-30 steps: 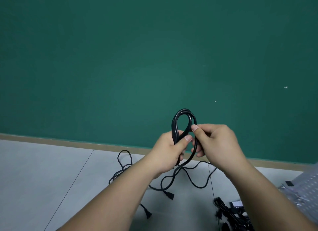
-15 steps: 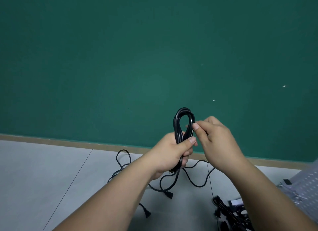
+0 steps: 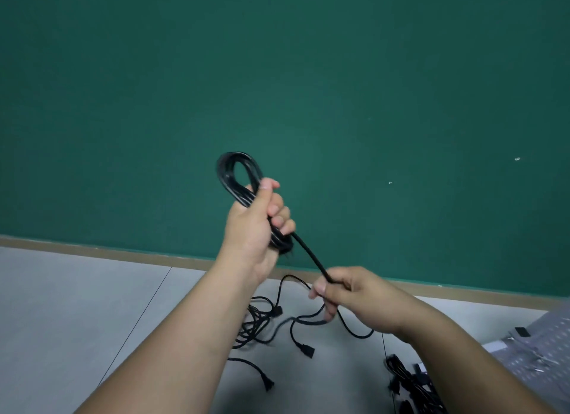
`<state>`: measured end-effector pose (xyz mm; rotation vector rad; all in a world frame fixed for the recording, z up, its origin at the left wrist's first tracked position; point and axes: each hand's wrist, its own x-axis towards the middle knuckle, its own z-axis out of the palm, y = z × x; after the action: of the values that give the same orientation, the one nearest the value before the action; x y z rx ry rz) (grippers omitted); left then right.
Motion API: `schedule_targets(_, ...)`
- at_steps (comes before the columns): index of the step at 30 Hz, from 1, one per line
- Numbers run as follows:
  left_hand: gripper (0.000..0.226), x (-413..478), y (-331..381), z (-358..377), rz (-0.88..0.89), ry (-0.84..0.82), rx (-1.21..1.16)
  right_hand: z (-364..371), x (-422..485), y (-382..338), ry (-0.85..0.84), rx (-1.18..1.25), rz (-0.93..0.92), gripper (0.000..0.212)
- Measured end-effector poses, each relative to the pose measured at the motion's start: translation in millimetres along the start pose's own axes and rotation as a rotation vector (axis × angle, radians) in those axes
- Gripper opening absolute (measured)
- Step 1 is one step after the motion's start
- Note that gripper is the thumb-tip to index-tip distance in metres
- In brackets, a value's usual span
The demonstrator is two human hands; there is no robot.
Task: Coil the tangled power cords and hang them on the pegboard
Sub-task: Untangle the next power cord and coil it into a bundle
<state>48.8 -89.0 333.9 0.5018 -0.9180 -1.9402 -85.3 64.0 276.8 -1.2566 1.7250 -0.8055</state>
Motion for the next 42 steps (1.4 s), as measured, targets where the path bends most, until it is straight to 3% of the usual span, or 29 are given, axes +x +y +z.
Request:
schedule_targets(3,0.02,13,18,-18,0.158,0.159,0.133,-6,-4,5,-0.045,-0.061,0.038,0.024)
schedule_targets(8,0.021,18,21,-35,0.209,0.219,0.538,-35,-21,-33,0.215,0.222,-0.229,0.016)
schedule_targets(13,0.02,16,8,-22,0.197,0.121,0.796,-42,-47,-71,0.246,0.303,-0.462,0.018)
schedule_targets(16,0.024,12,-2,-19,0.157,0.026,0.9,-36,-46,-77,0.382,0.286,-0.5,0.01)
schedule_targets(21,0.065,-9,-27,-4,-0.103,-0.25,0.824,-35,-28,-63,0.72,0.151,-0.428,0.009)
schedule_targets(25,0.091,-24,-40,6,-0.268,-0.397,0.747,-42,-16,-46,0.843,0.025,-0.339,0.004)
schedule_targets(27,0.084,-31,-45,10,-0.325,-0.498,0.735,-43,-13,-41,0.898,-0.054,-0.324,0.007)
schedule_targets(31,0.03,-32,-47,12,-0.403,-0.631,0.731,-42,-9,-36,1.011,-0.228,-0.305,0.011)
schedule_targets(33,0.016,-30,-48,10,-0.435,-0.651,0.741,-40,-7,-35,1.048,-0.317,-0.302,0.014)
schedule_targets(38,0.023,-27,-53,3,-0.419,-0.631,0.746,-31,-6,-35,1.072,-0.374,-0.285,0.026)
schedule_targets(40,0.027,-27,-56,2,-0.383,-0.577,0.744,-29,-5,-35,1.048,-0.246,-0.226,0.037)
schedule_targets(42,0.029,-29,-59,4,-0.344,-0.481,0.709,-28,-3,-33,0.996,-0.113,-0.181,0.031)
